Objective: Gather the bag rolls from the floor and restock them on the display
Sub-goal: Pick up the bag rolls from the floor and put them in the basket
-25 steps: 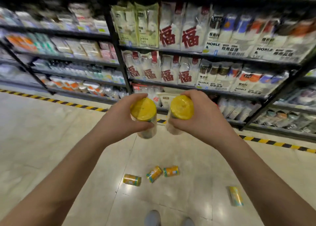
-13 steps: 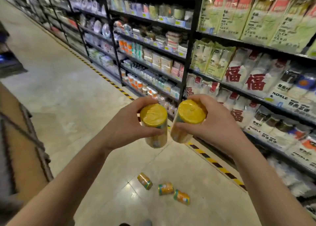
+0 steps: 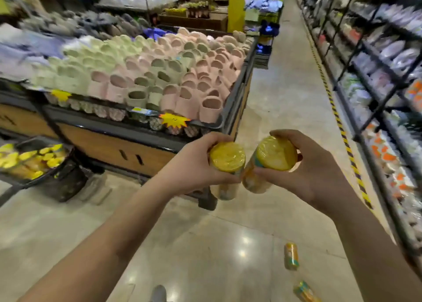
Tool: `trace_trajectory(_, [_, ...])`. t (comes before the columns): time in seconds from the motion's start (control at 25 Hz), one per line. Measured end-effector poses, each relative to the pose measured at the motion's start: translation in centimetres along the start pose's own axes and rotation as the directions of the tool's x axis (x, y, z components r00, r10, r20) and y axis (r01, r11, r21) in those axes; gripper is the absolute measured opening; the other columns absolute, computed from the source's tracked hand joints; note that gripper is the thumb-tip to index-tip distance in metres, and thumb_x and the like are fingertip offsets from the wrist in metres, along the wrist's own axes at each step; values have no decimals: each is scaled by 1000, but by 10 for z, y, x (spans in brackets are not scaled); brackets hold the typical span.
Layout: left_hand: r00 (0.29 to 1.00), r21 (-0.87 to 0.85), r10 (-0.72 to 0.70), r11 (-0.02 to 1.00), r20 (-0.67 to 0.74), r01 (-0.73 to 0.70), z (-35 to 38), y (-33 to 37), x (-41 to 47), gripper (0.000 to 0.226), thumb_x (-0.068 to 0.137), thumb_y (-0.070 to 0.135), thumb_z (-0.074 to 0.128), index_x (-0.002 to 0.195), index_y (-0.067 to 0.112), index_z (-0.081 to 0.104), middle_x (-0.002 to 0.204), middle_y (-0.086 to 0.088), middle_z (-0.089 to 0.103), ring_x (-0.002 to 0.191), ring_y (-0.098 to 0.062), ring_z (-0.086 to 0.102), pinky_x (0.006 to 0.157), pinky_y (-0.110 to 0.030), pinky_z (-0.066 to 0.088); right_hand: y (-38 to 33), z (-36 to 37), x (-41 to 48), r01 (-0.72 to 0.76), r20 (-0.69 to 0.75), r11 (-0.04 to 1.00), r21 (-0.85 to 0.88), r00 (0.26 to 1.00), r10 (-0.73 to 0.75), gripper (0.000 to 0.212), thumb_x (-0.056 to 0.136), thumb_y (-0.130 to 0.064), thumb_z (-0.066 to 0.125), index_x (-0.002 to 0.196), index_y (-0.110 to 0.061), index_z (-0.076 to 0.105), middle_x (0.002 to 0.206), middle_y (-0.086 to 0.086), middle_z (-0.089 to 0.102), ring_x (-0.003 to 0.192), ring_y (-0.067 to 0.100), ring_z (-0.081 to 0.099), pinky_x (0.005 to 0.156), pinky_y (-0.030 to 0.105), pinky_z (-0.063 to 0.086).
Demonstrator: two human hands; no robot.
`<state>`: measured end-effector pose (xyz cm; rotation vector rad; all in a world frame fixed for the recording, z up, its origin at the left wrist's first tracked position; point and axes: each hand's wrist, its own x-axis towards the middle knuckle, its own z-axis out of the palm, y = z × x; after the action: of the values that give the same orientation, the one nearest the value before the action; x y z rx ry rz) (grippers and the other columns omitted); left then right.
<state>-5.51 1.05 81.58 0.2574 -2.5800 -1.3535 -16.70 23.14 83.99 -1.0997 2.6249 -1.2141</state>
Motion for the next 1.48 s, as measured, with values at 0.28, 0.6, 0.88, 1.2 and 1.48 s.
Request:
trace_trajectory(0.28, [898, 36, -207, 970, -388, 239, -198, -124, -130, 82, 56, 51, 93, 129, 40, 56, 118, 19, 65, 109, 3, 62, 96, -33, 54, -175, 205, 86, 245, 311, 960, 133, 910, -275, 81, 55, -60, 89, 128, -48, 56, 121, -25, 59, 109, 1, 57, 92, 28, 48])
trace_trajectory(0.6, [704, -3, -342, 901, -623, 435, -373, -215, -246, 86, 56, 52, 93, 133, 40, 56, 123, 24, 61, 110, 8, 59, 97, -26, 52, -343, 395, 140, 381, 496, 876, 297, 722, -482, 77, 57, -59, 90, 126, -50, 56, 117, -26, 61, 107, -5, 57, 88, 23, 47])
trace_trajectory(0.88, [540, -105, -443, 833, -716, 543, -469, -306, -264, 85, 56, 56, 92, 131, 47, 53, 121, 22, 63, 107, 5, 61, 93, -31, 57, -428, 534, 215, 464, 585, 793, 394, 538, -606, 76, 61, -54, 91, 128, -45, 57, 116, -24, 61, 104, -7, 57, 84, 13, 44])
trace_trajectory(1.2, [424, -130, -492, 755, -761, 643, -614, -425, -187, 86, 64, 40, 94, 139, 36, 51, 127, 19, 59, 112, -1, 59, 98, -30, 53, -521, 688, 373, 561, 634, 712, 423, 379, -675, 77, 62, -48, 90, 131, -40, 56, 117, -21, 60, 104, 2, 56, 83, 19, 43])
trace_trajectory(1.48, [393, -182, -543, 728, -742, 661, -730, -512, -156, 75, 65, 42, 93, 128, 44, 53, 118, 24, 61, 105, 5, 60, 89, -21, 54, -584, 799, 468, 543, 695, 736, 404, 341, -633, 79, 62, -55, 85, 131, -47, 49, 119, -24, 56, 108, 5, 57, 92, 40, 54])
